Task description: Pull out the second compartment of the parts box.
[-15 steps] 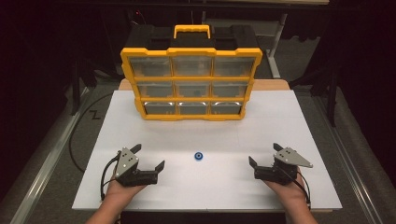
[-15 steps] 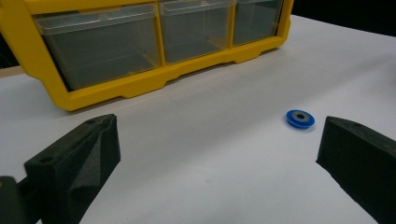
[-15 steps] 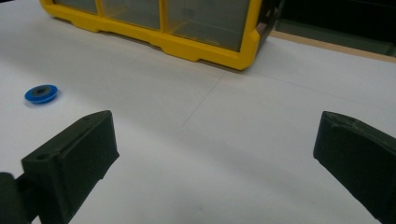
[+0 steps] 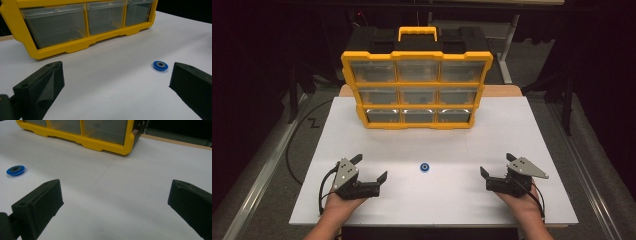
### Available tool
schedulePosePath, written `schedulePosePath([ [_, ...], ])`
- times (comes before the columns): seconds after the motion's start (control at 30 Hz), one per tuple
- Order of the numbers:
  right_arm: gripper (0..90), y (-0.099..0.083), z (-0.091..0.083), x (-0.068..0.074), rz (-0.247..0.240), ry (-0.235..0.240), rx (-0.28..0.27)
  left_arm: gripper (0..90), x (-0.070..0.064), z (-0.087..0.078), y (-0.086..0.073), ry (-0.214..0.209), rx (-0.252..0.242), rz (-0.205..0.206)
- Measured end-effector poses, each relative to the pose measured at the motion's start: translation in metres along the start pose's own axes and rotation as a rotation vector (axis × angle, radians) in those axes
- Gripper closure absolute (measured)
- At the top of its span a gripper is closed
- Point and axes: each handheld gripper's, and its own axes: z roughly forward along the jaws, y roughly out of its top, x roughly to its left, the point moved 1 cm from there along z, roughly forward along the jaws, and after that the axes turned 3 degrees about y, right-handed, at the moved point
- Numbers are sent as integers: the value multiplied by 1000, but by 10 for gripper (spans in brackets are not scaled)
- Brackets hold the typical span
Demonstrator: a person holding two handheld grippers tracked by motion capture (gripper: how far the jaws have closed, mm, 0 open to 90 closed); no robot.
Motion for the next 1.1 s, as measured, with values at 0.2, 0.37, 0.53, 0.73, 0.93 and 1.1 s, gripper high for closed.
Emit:
schedulePosePath([
  [0.2, 12, 0, 0, 1, -2, -5, 4, 3, 0, 0, 0, 1, -1, -1],
  [0.37, 12, 0, 1, 0, -11, -9, 10, 3, 1, 0, 0, 2, 1, -11],
  [0.53, 12, 0, 3, 0, -8, -8, 8, 3, 1, 0, 0, -5, 1, -19],
  [0.73, 12, 2, 7, 1, -13, -12, 1, 3, 2, 0, 1, -1, -11, -34],
  [0.93, 12, 6, 13, 4, -16, -21, -7, 2, 2, 0, 1, -3, -14, -28],
  [1.1, 12, 9, 20, 4, -19, -32, -11, 1, 2, -1, 1, -6, -17, -23],
])
